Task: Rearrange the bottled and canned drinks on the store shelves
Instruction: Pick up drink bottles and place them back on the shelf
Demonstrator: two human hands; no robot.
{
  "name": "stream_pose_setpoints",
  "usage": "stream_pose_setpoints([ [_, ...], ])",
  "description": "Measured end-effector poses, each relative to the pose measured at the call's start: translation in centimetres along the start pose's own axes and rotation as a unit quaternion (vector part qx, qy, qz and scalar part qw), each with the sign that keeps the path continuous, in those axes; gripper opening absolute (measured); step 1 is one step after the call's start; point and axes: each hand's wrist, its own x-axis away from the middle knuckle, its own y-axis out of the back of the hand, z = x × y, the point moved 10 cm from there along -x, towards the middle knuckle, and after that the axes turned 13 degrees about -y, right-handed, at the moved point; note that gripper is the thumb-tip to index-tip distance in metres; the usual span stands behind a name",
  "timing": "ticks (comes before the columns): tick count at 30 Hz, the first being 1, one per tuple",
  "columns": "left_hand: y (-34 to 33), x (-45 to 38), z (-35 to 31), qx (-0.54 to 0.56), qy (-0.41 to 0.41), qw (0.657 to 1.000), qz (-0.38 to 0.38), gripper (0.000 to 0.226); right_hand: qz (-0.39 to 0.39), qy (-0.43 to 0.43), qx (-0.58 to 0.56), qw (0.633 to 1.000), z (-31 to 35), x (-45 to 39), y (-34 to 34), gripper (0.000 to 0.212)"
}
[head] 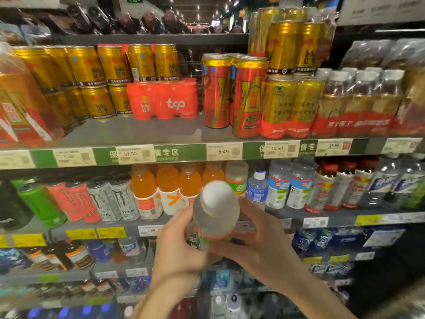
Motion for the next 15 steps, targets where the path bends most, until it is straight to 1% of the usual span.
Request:
stream_pose_setpoints([
  [1,-0.8,0.3,0.7,0.005,0.013,1.0,-0.002,0.07,0.007,-0.007,-0.004,1.0,-1.1,-0.1,0.3,0.067],
  [5,-4.4,1.8,3.2,-0.001,0.055,0.998,0.011,0.081,0.034,-0.047,-0.023,0.998,-5.7,-0.7,1.3,0.072],
  [10,-8.1,3.4,5.1,-0.01,0.075,0.997,-0.003,0.078,0.072,-0.069,-0.048,0.994,-10.1,-1.3,2.4,0.071],
  [12,-9.3,3.8,5.5,-0.005,0.081,0.997,0.003,0.081,0.088,-0.086,-0.055,0.991,-11.7,-1.6,2.6,0.072],
  [15,-10.8,4.0,6.1,-0.007,0.08,0.997,0.021,0.074,0.09,-0.102,-0.07,0.988,-13.8,-2.2,3.3,0.071],
])
